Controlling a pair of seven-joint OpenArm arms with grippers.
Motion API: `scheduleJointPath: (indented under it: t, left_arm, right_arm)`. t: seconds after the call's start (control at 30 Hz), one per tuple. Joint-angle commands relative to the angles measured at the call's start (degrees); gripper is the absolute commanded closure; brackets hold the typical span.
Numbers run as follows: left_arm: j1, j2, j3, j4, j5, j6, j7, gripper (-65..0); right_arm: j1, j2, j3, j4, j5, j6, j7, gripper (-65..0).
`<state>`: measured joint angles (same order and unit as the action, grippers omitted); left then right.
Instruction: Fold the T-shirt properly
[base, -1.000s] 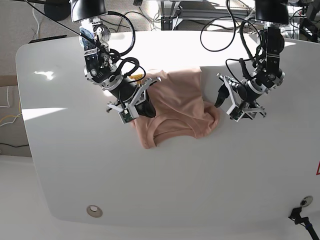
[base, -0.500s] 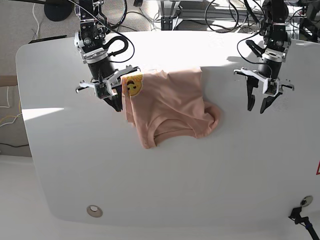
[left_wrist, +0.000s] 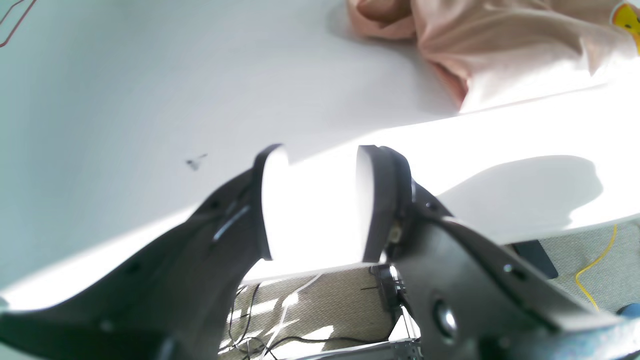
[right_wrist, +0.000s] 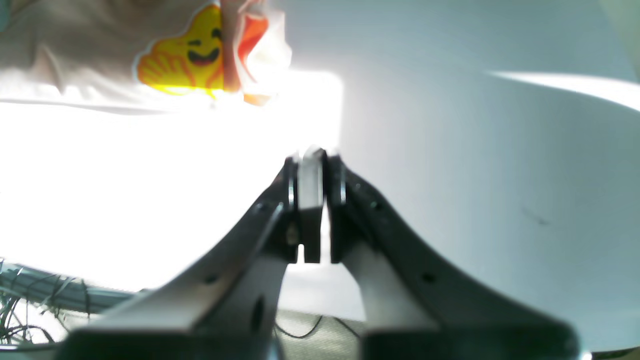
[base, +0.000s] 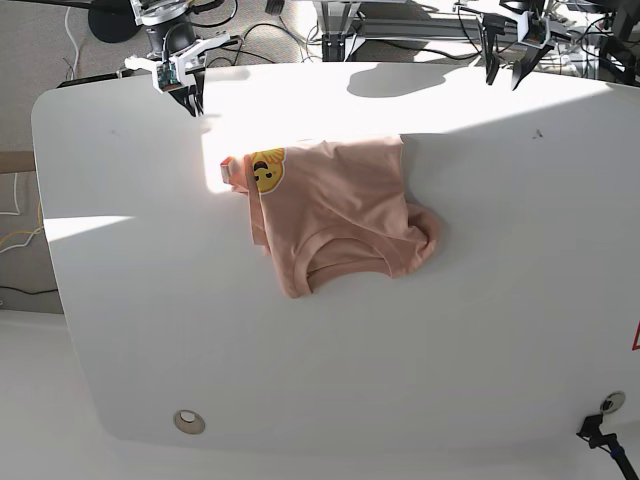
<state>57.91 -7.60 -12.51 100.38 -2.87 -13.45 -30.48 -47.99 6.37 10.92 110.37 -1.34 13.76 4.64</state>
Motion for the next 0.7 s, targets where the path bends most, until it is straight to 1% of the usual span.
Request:
scheduleJointPath:
  t: [0.0,0.1,0.27,0.37,0.43,0.5,0.53,0.67]
  left_arm:
    - [2.71,1.22,-0.19,1.47,-0.69,-0.22,-4.47,-19.9]
    - [7.89,1.57,-0.37,1.47,-0.69,-0.22,-7.1,-19.9]
    - [13.87,1.57,-0.1,-1.35,-0.69,-0.22,-7.1,-19.9]
    - [15.8,1.57,-0.19,-4.6,-0.6,-0.22,-7.1,-19.9]
    - [16.24,1.57,-0.1,-8.03,-0.51,-0.22,-7.1,-19.9]
    - [15.8,1.57,-0.01,-12.77,-0.42,-0.22,-7.1,-19.9]
    - [14.49,1.57,0.6,-15.76,-0.42,-0.22,-7.1,-19.9]
    - [6.49,1.31,3.06,-27.37,-0.42,-0.22,-7.1,-19.9]
  right_arm:
    - [-2.69,0.44,0.12,1.24,0.25,0.44,2.34,0.0]
    - [-7.35,0.18,0.12,1.24,0.25,0.44,2.34,0.0]
    - [-14.74,-0.44,-0.06,1.15,0.25,0.26,2.34,0.0]
    - [-18.78,-0.61,0.03,1.15,0.25,0.18,2.34,0.0]
    - [-20.72,-0.61,-0.15,-0.78,0.25,0.18,2.26,0.0]
    - [-20.89,-0.79,-0.41,-4.56,0.25,0.18,2.26,0.0]
    - [-20.28,-1.4,-1.38,-7.91,0.25,0.18,2.26,0.0]
    - [-12.98,-1.76,-3.58,-20.39,0.25,0.18,2.34,0.0]
